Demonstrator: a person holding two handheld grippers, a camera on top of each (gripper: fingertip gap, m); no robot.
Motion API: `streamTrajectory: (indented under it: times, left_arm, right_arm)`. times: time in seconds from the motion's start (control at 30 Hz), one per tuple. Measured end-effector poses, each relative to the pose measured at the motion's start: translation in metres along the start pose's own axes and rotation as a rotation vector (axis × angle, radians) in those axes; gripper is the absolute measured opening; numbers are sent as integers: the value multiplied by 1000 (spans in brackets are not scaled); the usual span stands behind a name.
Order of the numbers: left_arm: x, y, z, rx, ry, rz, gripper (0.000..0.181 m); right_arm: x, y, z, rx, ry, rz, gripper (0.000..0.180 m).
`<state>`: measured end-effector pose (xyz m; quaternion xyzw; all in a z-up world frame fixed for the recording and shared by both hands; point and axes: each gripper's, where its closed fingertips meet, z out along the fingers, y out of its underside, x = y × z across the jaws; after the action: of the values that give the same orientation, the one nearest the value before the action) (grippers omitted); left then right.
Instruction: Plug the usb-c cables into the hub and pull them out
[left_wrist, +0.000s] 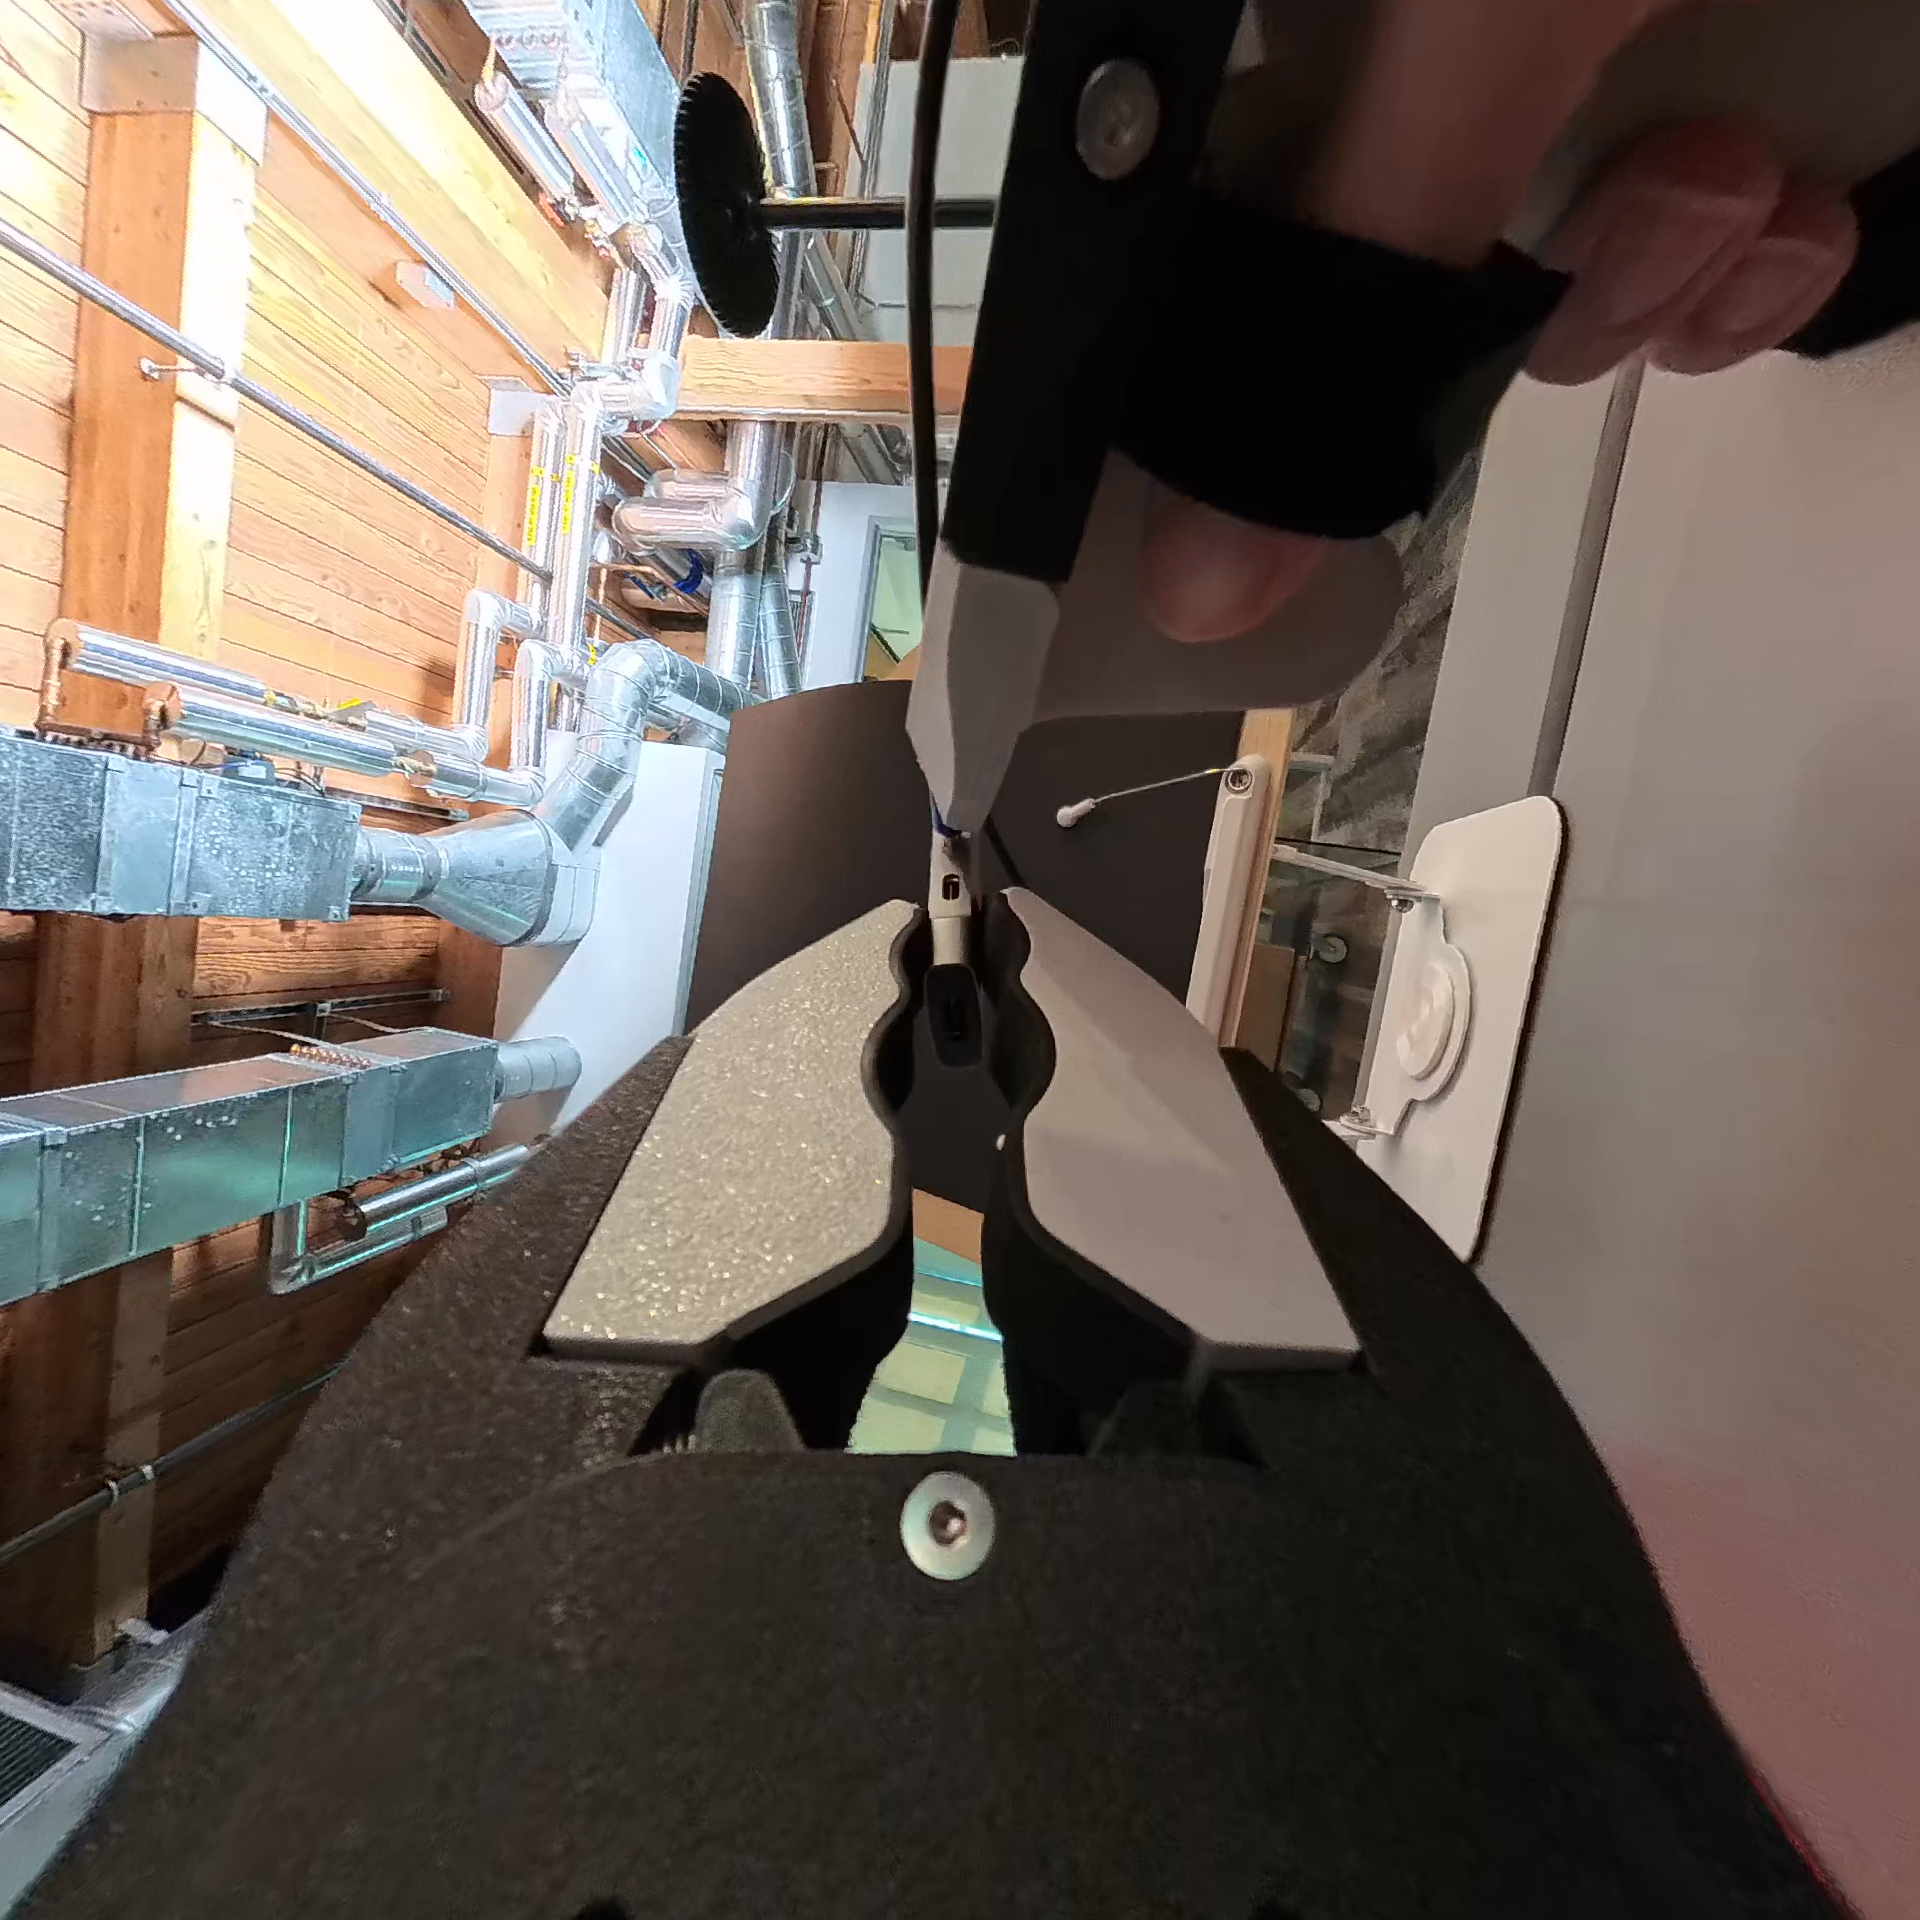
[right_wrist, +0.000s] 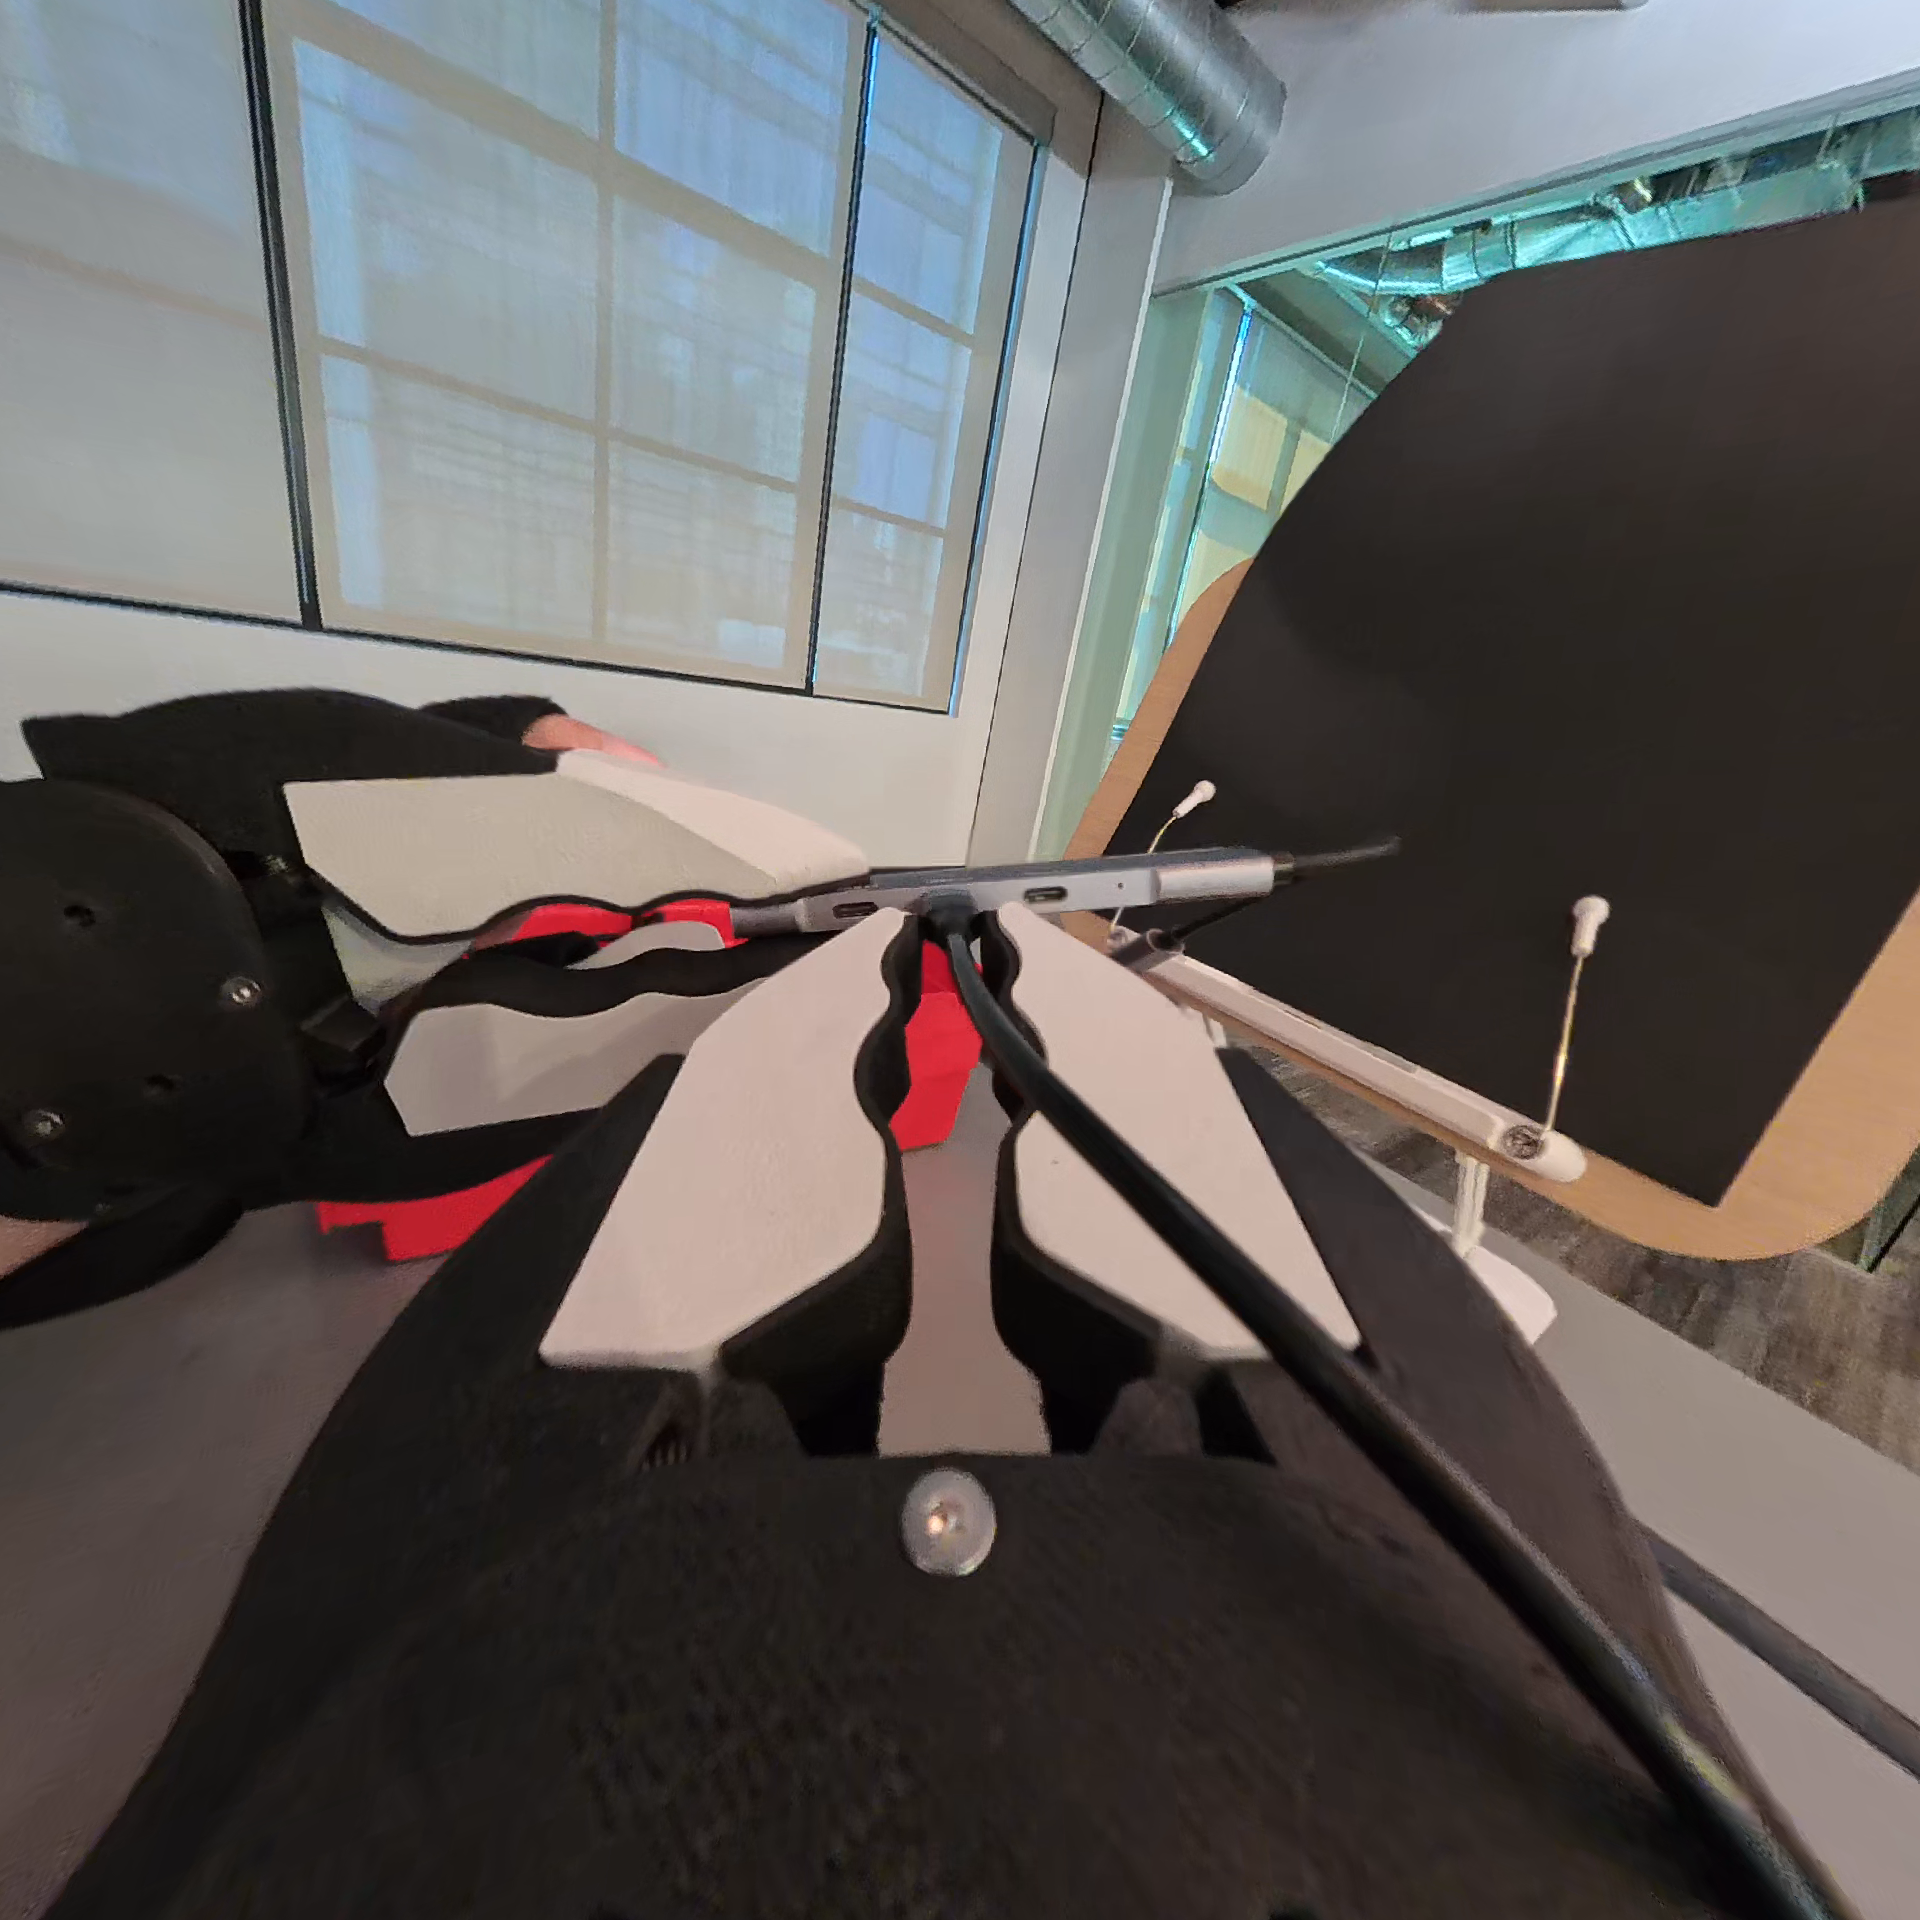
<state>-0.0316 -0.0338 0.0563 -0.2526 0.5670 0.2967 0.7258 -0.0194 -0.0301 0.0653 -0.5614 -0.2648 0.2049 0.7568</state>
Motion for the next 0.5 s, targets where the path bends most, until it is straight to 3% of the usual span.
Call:
streamTrajectory:
  times: [0.33,0.5]
  left_arm:
    - [-6,-11,-7,50,21,-12,9]
    - [-5,-12,-4,24,30,-5,9]
  right_arm:
    - [-5,-6,-5,-30,-158,7,11]
    - [-1,-8,-6,-22,-121,-44,11]
